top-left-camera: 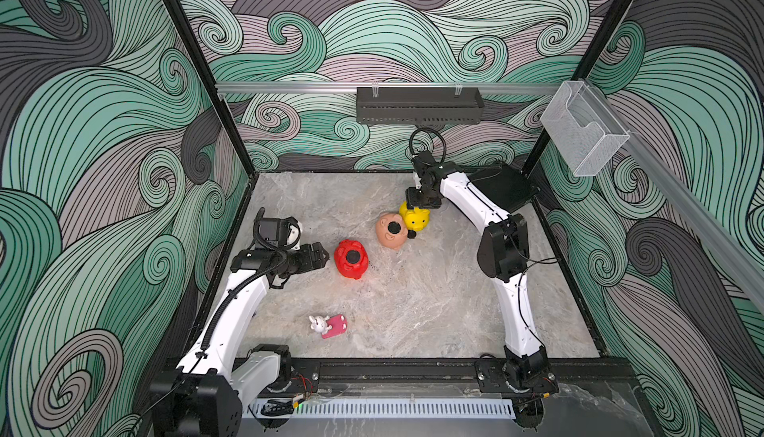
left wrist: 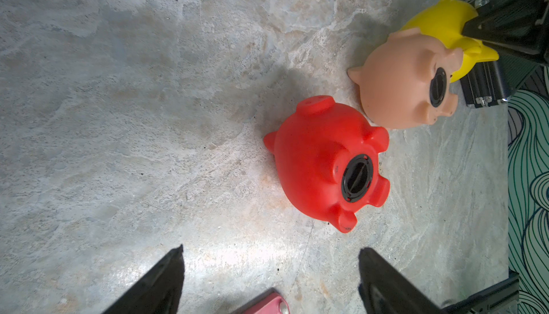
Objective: Close piggy banks
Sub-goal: Move the piggy bank to the center of the board.
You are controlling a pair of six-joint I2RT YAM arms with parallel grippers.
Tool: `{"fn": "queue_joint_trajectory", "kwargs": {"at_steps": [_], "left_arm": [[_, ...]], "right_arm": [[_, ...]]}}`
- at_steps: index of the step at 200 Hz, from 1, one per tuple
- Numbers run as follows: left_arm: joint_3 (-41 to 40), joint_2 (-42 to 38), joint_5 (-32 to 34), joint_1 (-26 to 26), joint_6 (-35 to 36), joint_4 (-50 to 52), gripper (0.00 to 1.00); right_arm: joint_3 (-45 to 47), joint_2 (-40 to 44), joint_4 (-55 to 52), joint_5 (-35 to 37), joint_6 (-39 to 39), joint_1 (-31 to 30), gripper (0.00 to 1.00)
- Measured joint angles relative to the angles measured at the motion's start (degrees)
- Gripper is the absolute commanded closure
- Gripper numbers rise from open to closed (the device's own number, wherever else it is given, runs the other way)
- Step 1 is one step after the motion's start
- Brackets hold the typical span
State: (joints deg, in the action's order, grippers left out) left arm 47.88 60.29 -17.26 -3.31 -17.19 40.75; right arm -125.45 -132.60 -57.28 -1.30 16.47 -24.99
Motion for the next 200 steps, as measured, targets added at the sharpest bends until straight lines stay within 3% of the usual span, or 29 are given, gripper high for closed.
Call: {"fn": "queue_joint_trajectory", "kwargs": {"at_steps": [200], "left_arm": [[0.0, 0.0, -0.2, -0.3, 0.0, 0.0, 0.09]], "right_arm": [[10.2, 6.8, -1.8, -1.8, -1.4, -0.2, 0.36]]}}
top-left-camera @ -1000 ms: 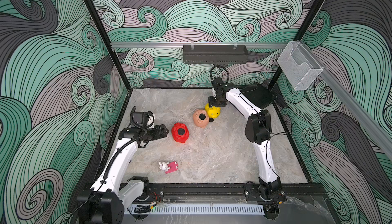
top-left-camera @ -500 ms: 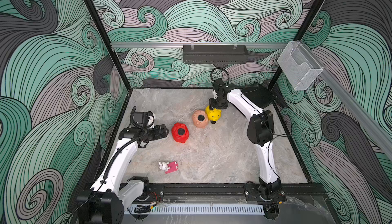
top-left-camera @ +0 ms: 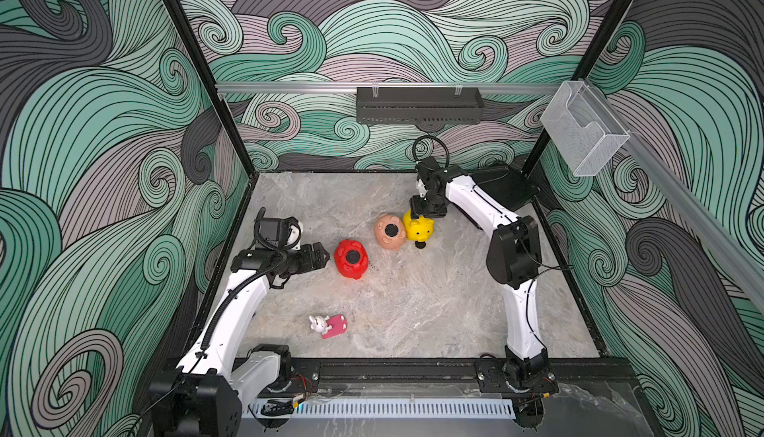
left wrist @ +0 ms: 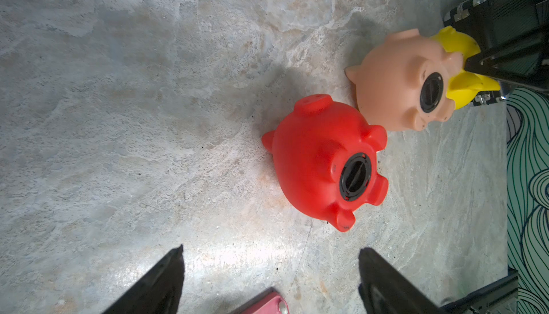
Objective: Close piggy banks
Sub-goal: Move the piggy bank to the center of the board.
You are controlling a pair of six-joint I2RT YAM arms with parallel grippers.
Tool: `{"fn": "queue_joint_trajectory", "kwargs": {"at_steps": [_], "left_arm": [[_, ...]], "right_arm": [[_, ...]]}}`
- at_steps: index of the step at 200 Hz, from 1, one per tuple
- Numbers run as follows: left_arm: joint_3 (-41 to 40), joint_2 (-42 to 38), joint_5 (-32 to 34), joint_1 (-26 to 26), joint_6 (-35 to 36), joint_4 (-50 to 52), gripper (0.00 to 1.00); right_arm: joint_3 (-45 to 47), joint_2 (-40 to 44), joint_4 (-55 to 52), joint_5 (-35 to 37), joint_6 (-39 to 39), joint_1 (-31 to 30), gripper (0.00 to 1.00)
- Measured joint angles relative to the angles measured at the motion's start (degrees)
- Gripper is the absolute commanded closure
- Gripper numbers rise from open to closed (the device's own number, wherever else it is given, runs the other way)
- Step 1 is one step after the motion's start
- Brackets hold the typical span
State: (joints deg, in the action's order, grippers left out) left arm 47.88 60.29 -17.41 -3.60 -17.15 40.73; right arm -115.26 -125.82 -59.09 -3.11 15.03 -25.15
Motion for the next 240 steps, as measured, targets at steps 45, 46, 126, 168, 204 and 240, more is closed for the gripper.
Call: {"fn": "queue_joint_trajectory", "kwargs": {"at_steps": [45, 46, 126, 168, 204, 240], "left_arm": [[0.0, 0.0, 0.0, 0.0, 0.0, 0.0, 0.09], [0.0, 0.0, 0.0, 0.0, 0.0, 0.0, 0.09], [0.0, 0.0, 0.0, 0.0, 0.0, 0.0, 0.09], [0.0, 0.0, -0.1, -0.3, 0.0, 0.0, 0.09], [0.0, 0.0, -0.2, -0.3, 0.0, 0.0, 0.09], [0.0, 0.0, -0.3, -0.7, 0.0, 0.0, 0.09]], "right_arm": [[3.5, 2.4, 0.0, -0.4, 0.1, 0.0, 0.36], [3.6, 2.4, 0.0, -0.4, 0.1, 0.0, 0.37], [10.4, 7.1, -0.2, -1.5, 1.6, 0.0, 0.38], [13.6, 9.4, -0.2, -2.0, 2.7, 0.0, 0.38], [16.5, 11.5, -0.5, -2.7, 3.8, 0.0, 0.38], [19.2, 13.4, -0.6, -3.1, 4.9, -0.2, 0.39]]}}
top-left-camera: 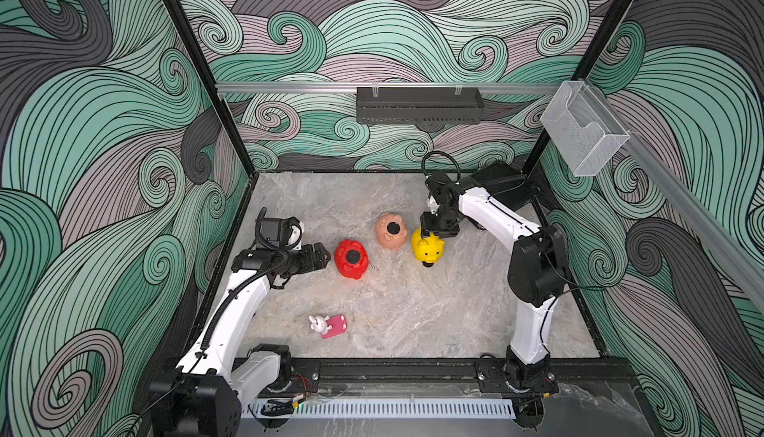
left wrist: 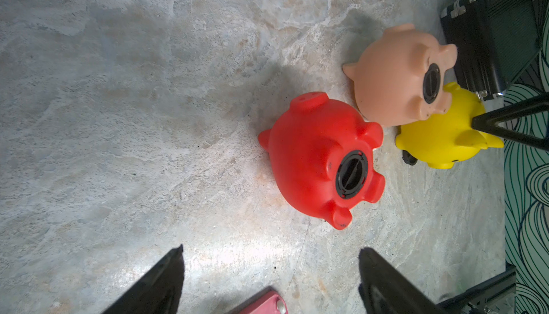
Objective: Close piggy banks
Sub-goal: Move the piggy bank to the center of the board.
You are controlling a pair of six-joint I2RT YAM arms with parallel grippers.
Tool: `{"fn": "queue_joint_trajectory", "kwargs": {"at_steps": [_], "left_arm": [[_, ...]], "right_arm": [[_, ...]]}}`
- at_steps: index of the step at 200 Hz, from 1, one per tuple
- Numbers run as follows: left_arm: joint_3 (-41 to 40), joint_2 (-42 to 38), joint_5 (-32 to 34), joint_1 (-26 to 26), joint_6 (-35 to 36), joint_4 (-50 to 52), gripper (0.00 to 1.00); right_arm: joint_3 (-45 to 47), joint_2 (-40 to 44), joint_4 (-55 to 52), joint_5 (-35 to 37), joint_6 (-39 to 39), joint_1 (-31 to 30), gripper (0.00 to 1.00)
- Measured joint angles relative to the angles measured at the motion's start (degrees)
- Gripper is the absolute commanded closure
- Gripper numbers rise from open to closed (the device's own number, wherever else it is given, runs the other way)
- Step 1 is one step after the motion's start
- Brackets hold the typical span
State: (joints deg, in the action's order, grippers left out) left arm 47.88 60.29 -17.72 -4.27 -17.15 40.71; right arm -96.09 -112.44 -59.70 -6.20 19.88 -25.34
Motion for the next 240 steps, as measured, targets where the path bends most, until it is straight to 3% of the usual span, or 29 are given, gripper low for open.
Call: {"fn": "queue_joint_trajectory", "kwargs": {"at_steps": [240], "left_arm": [[0.0, 0.0, -0.1, -1.5, 0.0, 0.0, 0.09]], "right_arm": [[9.9, 7.6, -1.2, -0.9, 5.1, -4.0, 0.39]]}}
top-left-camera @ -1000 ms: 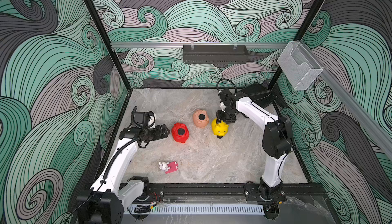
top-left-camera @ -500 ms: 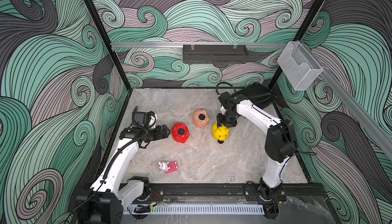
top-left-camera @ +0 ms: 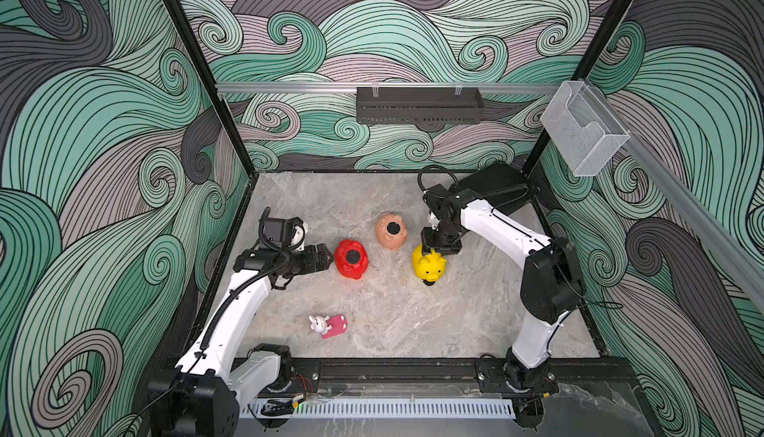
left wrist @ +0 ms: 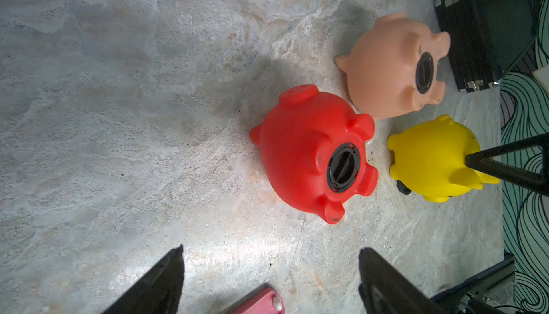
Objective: Close piggy banks
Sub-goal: Move the piggy bank to the center of the board, then turn over the piggy bank at the center of the board.
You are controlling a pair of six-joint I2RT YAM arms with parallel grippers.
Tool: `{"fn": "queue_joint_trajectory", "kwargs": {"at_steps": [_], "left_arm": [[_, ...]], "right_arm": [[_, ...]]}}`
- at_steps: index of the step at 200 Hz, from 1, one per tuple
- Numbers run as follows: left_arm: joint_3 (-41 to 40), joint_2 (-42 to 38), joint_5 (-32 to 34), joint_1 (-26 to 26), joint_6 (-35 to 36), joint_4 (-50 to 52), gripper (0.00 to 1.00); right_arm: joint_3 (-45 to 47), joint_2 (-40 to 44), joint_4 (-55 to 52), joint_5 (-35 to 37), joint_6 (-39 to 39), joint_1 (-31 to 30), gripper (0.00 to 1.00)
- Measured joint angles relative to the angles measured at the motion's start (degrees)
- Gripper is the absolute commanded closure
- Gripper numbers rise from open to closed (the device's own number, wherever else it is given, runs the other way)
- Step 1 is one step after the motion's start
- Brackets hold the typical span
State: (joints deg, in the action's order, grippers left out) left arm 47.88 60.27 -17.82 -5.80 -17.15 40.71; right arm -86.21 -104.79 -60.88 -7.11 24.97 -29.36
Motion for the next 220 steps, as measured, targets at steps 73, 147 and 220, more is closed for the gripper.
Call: {"fn": "queue_joint_trajectory", "kwargs": {"at_steps": [73, 147, 220], "left_arm": [[0.0, 0.0, 0.0, 0.0, 0.0, 0.0, 0.09], [0.0, 0.0, 0.0, -0.3, 0.0, 0.0, 0.09], [0.0, 0.0, 0.0, -0.3, 0.0, 0.0, 0.09]], "right_arm": [[-1.2, 0.1, -1.3, 0.6, 0.3, -0.3, 0.36], [-4.4, 5.1, -0.1, 0.3, -1.4, 0.1, 0.38], [11.9, 16.0, 4.5, -3.6, -3.6, 3.5, 0.43]]}}
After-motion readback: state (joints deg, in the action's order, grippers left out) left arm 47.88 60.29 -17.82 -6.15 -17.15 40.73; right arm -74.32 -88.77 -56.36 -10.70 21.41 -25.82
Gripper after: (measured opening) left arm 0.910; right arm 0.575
